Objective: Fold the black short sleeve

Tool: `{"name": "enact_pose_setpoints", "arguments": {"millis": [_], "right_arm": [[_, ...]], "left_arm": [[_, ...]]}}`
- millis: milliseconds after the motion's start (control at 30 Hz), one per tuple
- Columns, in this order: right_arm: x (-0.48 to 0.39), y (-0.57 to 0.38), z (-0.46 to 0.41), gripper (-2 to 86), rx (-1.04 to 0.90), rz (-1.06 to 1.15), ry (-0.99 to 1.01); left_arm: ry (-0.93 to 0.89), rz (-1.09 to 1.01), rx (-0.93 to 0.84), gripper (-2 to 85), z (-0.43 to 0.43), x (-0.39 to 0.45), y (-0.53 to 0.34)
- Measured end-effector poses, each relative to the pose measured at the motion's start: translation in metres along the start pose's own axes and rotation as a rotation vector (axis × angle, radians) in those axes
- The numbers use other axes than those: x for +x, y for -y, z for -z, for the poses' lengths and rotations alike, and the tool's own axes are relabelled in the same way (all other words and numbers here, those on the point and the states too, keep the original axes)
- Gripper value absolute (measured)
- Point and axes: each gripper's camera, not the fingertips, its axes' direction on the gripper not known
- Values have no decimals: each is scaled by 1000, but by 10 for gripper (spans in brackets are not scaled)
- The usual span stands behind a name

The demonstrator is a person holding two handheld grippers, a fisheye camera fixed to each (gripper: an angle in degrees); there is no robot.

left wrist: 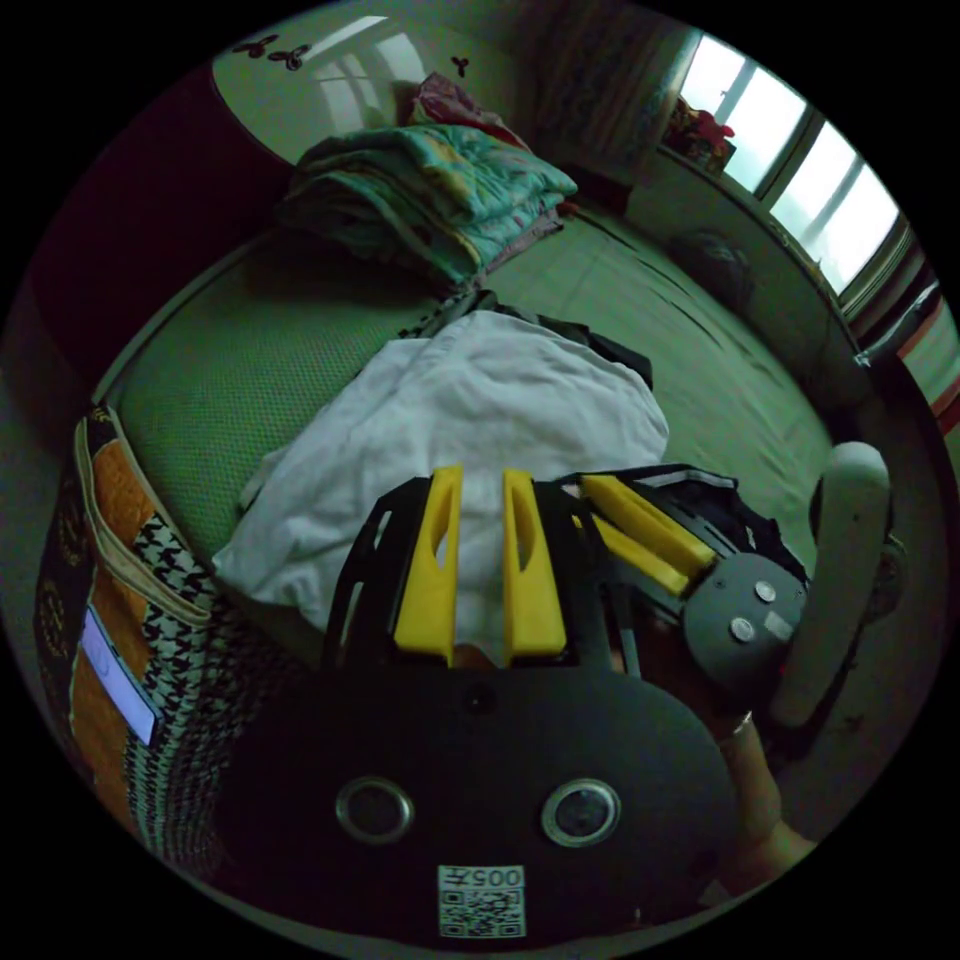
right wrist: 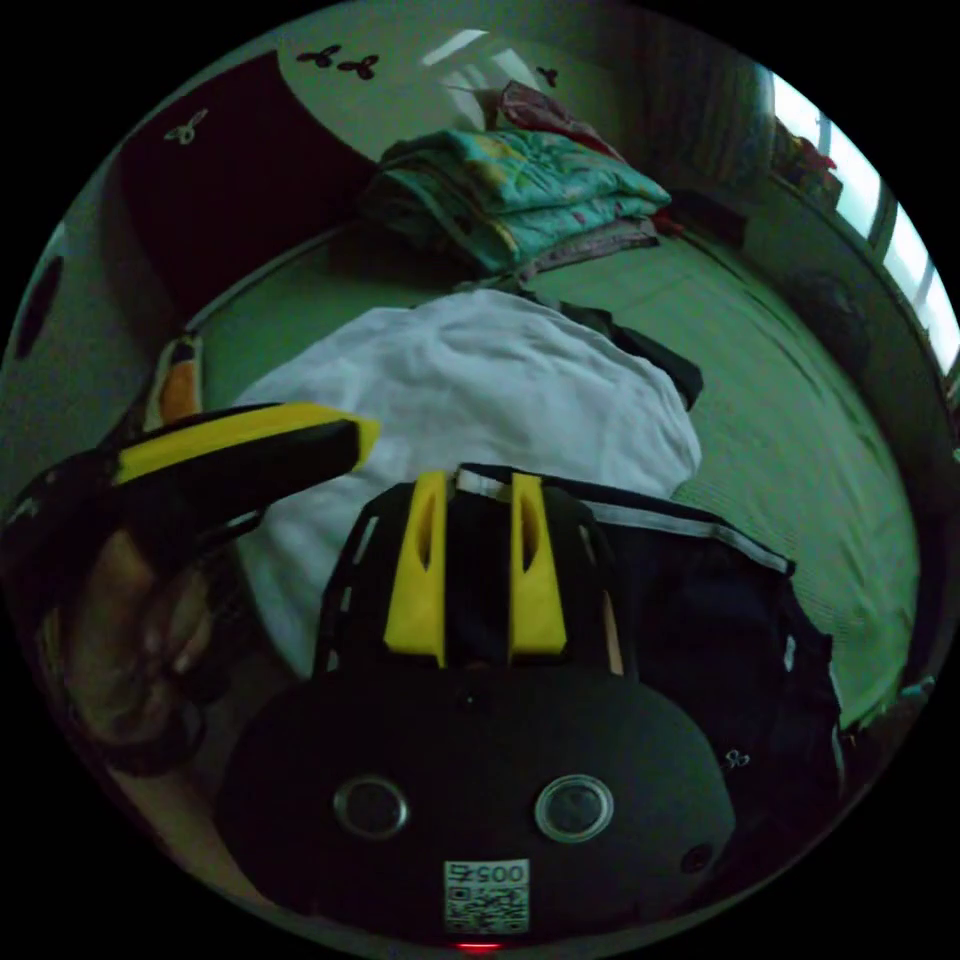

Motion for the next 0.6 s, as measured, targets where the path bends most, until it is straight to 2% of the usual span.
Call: {"name": "enact_pose_setpoints", "arguments": {"millis": [133, 333, 600], "right_arm": [[37, 4, 32, 43, 97, -63, 82], [102, -16, 66, 42, 150, -177, 84], [203, -63, 44, 59, 29, -454, -7]], "left_arm": [[-59, -25, 7, 73, -7, 12, 12], [-127, -100, -2, 72, -19, 50, 25], [-143, -209, -63, 74, -43, 126, 34]]}}
